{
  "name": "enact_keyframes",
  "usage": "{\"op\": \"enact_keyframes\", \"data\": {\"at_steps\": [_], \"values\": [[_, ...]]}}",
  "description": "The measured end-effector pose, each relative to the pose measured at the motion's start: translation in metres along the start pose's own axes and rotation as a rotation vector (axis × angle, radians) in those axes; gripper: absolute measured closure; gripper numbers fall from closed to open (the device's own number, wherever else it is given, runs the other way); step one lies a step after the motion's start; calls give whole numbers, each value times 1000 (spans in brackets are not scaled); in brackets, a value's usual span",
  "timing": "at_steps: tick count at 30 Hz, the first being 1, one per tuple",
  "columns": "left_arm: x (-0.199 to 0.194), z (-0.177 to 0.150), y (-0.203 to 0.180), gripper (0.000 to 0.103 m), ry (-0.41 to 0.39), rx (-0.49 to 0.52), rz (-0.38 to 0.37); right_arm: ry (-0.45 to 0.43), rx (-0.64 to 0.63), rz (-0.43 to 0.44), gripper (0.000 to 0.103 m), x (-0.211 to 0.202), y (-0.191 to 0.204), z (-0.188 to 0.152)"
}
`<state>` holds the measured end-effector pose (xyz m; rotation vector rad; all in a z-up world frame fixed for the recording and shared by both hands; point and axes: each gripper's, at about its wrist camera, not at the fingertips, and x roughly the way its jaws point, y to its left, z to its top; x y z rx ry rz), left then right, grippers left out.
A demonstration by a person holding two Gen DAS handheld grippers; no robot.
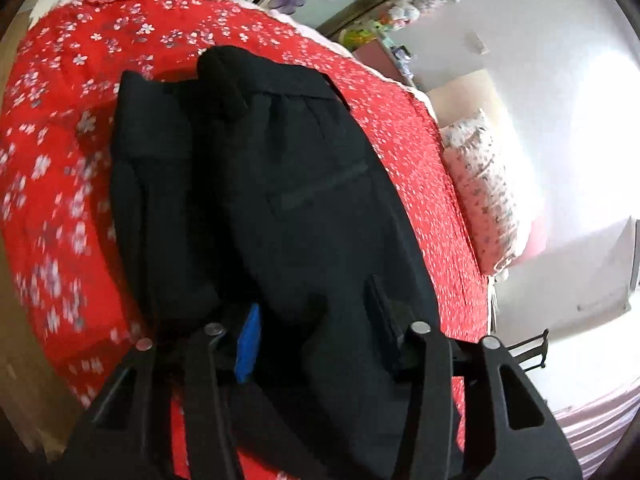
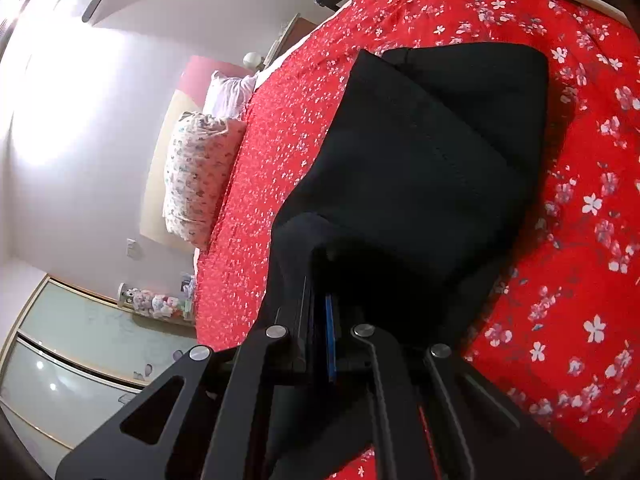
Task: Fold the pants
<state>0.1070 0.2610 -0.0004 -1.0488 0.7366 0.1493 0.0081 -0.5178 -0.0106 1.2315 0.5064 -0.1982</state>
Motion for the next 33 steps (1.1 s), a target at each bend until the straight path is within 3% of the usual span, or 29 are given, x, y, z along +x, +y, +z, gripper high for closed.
{"op": "enact_keyframes", "data": {"at_steps": [4,9,12,17,20,22,24,25,27,29,31,33], "values": [[-2,14,15,91,9,-13,29,-1,0,-13,98,2,5,-3],[-34,8,14,95,-56,101,26,-10,-21,15,98,-1,11,-2],[-52,-1,19,95,-67,117,5,-28,-25,31,99,-8,11,-2],[-34,-7,44,92,-44,93,48,-14,-9,-33,98,-8,2,-5],[-31,-15,34,85,-89,139,87,10,-33,-82,97,-8,1,-7],[-38,-23,24,65,-132,177,104,23,-51,-126,79,-14,3,-8],[-48,-31,20,50,-181,207,111,-10,-50,-140,48,-26,2,-8],[-57,-38,17,34,-221,222,139,-44,-47,-142,48,-35,2,-6],[-75,-53,11,27,-329,249,162,-140,-41,-131,48,-59,-2,1],[-89,-73,1,22,-413,313,125,-240,-27,-118,48,-80,-7,10],[-90,-90,-15,13,-451,406,90,-258,-2,-87,49,-87,-13,20],[-86,-100,-24,12,-434,492,70,-208,38,-22,57,-81,-24,28]]}}
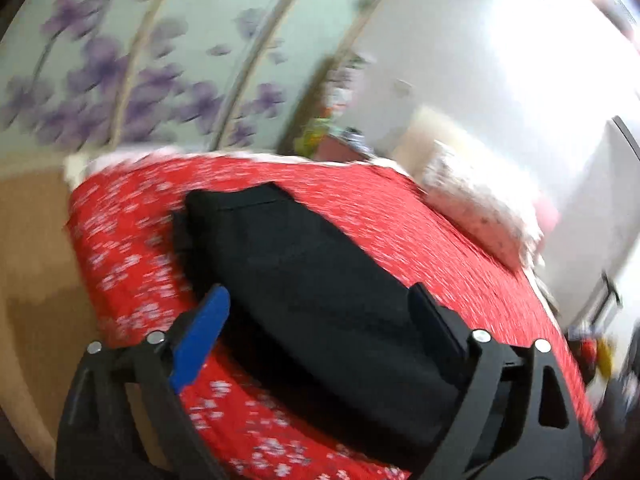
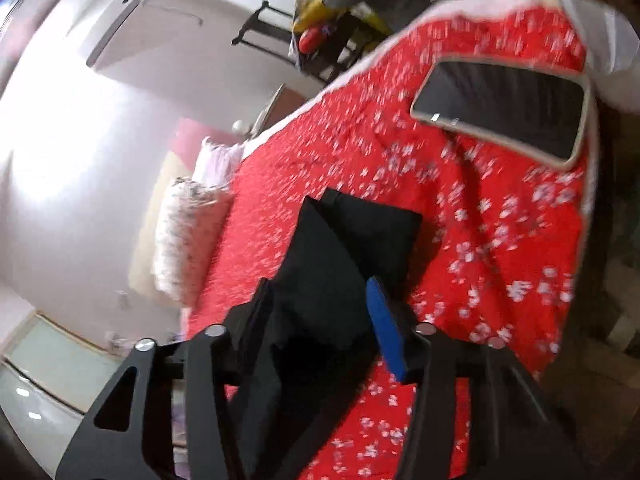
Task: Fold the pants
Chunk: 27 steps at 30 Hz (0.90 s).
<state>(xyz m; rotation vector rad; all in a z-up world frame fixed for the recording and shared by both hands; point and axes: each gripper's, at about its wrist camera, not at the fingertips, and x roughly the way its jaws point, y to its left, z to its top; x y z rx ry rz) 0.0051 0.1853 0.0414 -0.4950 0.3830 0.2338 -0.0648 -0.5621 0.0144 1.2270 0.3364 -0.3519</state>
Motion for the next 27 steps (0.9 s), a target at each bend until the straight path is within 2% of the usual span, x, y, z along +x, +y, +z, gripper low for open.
{"op": "enact_keyframes", "data": {"at_steps": [2,4,6,9,13,15,16,18,19,21,24,27], "values": [[5,-3,-9,12,17,38,-18,66,27,19,61,13,-6,-1],[8,-3,-15,12,17,49,-37,78,7,-37,61,24,-3,-3],[10,-2,-17,12,18,50,-42,45,-47,-95,61,32,6,2],[12,-4,-17,12,23,44,-41,24,-192,-225,61,51,26,5],[11,-1,-5,11,35,1,-45,117,-289,-364,61,80,28,-10],[14,-1,0,10,43,-25,-51,122,-351,-395,61,82,28,-11],[15,-1,2,10,47,-36,-52,129,-395,-410,64,84,30,-14],[16,-1,4,10,53,-49,-57,141,-469,-445,78,85,35,-22],[17,-2,4,10,54,-52,-57,149,-512,-453,82,84,38,-27],[17,-2,4,10,57,-54,-59,165,-534,-433,89,80,40,-26],[19,-3,3,10,61,-51,-58,138,-536,-416,92,76,41,-19],[20,-3,1,9,63,-44,-53,1,-566,-454,93,62,50,-2]]}}
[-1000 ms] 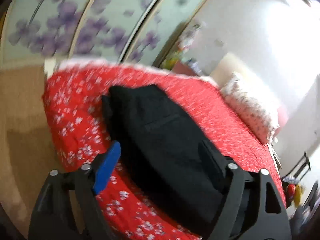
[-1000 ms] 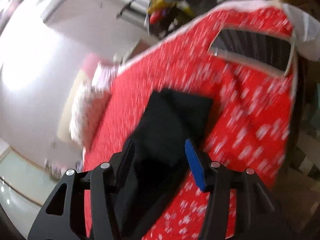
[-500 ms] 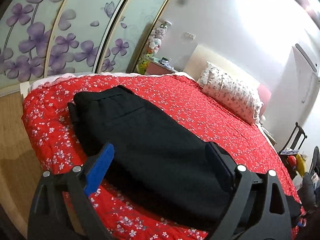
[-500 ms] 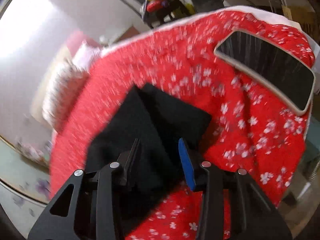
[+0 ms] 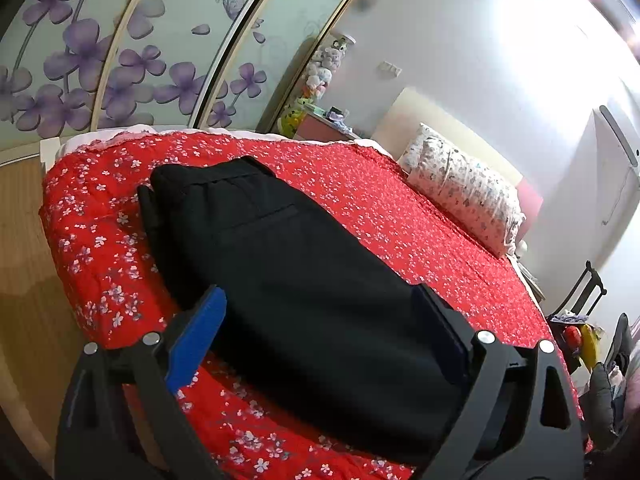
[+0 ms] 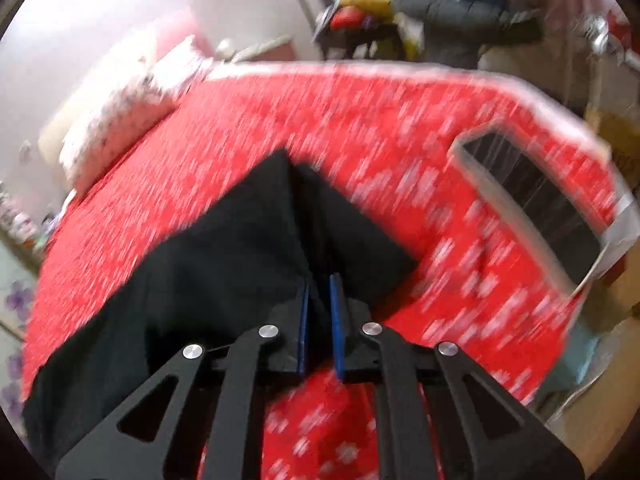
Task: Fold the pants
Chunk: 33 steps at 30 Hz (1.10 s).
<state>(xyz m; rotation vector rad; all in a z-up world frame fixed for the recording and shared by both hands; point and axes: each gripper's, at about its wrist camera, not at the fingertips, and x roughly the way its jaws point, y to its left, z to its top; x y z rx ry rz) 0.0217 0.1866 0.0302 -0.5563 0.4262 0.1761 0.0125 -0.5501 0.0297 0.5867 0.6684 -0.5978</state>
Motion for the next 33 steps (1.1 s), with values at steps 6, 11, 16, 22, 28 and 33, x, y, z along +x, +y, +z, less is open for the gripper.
{"op": "enact_keyframes", "data": {"at_steps": [6,11,16,22,28,33], "values": [[3,0,-1,9,2,6,19,-87,63,-24,93,-2,-18,23],[4,0,1,9,-1,-5,26,10,64,-134,92,28,-24,17],[5,1,1,8,10,-6,17,-23,50,-161,78,3,-22,13],[6,2,4,7,17,-23,-9,13,193,408,72,-42,-20,-12],[5,1,-4,7,22,6,-54,444,95,835,72,-7,54,-75],[5,0,-6,7,29,25,-79,616,-3,853,72,5,96,-106]]}}
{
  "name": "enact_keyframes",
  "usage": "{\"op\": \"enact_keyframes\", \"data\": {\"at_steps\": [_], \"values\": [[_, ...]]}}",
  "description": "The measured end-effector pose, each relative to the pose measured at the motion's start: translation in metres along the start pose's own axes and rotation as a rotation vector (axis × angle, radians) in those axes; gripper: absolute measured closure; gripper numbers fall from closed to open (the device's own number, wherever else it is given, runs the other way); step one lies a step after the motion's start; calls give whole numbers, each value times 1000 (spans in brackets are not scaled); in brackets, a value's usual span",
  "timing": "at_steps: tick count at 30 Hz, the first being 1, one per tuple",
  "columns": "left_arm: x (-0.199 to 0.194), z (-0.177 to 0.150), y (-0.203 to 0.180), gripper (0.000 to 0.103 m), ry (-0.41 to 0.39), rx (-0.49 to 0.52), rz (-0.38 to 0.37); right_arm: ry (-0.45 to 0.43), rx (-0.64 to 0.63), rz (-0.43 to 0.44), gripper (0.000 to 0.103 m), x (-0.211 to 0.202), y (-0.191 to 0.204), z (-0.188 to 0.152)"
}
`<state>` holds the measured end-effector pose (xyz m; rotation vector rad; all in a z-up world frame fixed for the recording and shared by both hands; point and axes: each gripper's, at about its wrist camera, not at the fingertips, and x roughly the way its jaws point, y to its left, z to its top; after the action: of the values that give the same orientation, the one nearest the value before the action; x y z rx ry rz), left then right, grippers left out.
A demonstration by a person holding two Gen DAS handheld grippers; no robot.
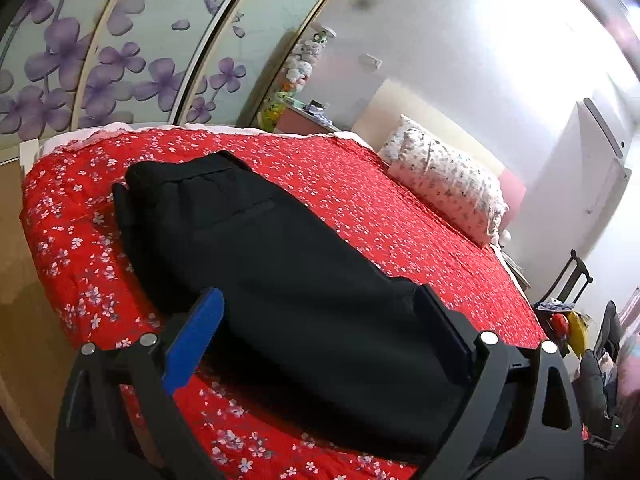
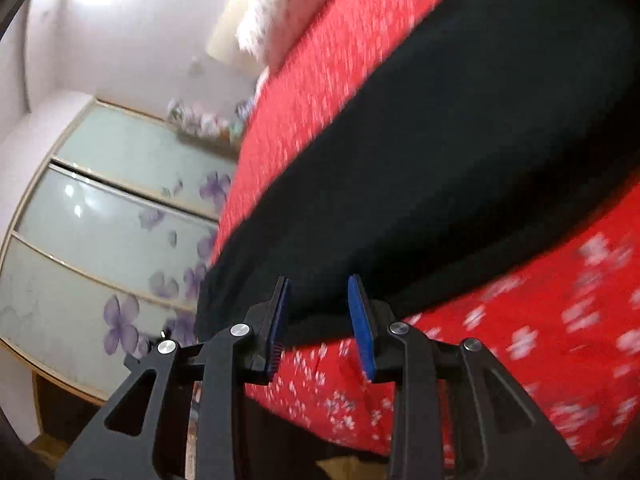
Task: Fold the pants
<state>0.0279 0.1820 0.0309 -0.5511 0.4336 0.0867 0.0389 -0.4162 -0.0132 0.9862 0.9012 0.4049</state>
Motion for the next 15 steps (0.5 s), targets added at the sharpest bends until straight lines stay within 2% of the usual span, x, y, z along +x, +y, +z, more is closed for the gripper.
{"op": "enact_keyframes", "data": {"at_steps": [2,5,15], "values": [[1,1,2,7,5,-6,-9,47,23,5,72,10,-1,-4],[2,2,6,7,9,-29,-18,53,33,-4,72,14,-3,-9],[5,3,15,7,27,-87,-39,-70,165,3,73,23,-8,-4]]}}
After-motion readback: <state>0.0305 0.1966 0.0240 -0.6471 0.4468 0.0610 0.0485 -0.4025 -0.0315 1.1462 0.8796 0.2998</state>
